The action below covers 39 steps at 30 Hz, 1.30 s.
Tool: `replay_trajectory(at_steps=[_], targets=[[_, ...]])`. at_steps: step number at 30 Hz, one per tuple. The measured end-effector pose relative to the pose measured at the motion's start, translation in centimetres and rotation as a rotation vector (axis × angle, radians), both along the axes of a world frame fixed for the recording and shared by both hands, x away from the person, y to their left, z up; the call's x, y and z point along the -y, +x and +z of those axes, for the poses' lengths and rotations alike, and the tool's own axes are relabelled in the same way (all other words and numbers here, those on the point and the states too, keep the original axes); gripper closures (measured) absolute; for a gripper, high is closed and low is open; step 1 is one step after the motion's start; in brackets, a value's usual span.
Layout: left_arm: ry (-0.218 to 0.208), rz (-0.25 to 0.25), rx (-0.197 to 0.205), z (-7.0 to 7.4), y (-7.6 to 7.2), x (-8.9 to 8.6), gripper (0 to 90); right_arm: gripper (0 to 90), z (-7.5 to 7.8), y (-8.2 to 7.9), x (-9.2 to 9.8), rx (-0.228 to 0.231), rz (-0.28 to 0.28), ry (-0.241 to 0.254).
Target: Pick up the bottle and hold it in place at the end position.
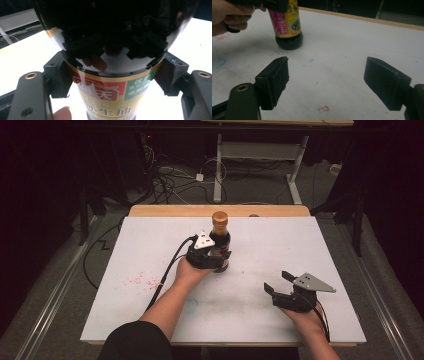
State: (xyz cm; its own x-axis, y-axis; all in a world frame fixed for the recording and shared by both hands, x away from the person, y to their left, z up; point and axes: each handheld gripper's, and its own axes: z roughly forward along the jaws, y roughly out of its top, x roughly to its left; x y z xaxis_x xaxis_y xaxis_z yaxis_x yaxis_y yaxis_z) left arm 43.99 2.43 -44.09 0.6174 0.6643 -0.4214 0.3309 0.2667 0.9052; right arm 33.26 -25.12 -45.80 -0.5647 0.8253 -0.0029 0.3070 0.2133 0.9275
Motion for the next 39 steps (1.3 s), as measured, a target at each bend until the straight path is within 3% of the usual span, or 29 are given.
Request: replay_trajectory(at_steps=[2,3,7,11,15,21,31,37,39], targets=[[-0.017,-0.001,-0.018,0.1,0.2,-0.2,27.8,29.7,0.7,0.5,-0.2,0.002,0.014,0.023],[-0.014,-0.001,-0.017,0.1,0.2,-0.2,27.8,29.7,0.7,0.5,-0.2,0.002,0.014,0.023],[-0.014,0.003,-0.016,0.2,0.1,-0.1,28.8,44.5,1.9,1.1,-0.8,0.012,0.033,0.049],[-0.019,0.004,-0.008,0.1,0.1,-0.1,29.2,56.5,2.9,1.8,-1.4,0.024,0.071,0.043],[-0.037,0.004,-0.014,0.2,0.1,-0.1,29.3,75.3,3.7,2.4,-2.0,0.051,0.094,0.03],[-0.038,-0.02,0.015,0.2,-0.4,0.3,29.3,89.7,4.5,3.5,-2.6,0.056,0.11,0.034],[-0.033,-0.044,0.005,0.0,-0.8,0.4,29.2,90.0,6.2,4.3,-3.7,0.058,0.116,0.047],[-0.046,-0.055,0.006,-0.1,-1.0,0.1,28.9,90.0,6.8,4.7,-4.3,0.038,0.123,0.061],[-0.058,-0.057,0.001,-0.2,-0.9,0.1,28.7,90.0,7.1,5.0,-4.7,0.022,0.139,0.046]])
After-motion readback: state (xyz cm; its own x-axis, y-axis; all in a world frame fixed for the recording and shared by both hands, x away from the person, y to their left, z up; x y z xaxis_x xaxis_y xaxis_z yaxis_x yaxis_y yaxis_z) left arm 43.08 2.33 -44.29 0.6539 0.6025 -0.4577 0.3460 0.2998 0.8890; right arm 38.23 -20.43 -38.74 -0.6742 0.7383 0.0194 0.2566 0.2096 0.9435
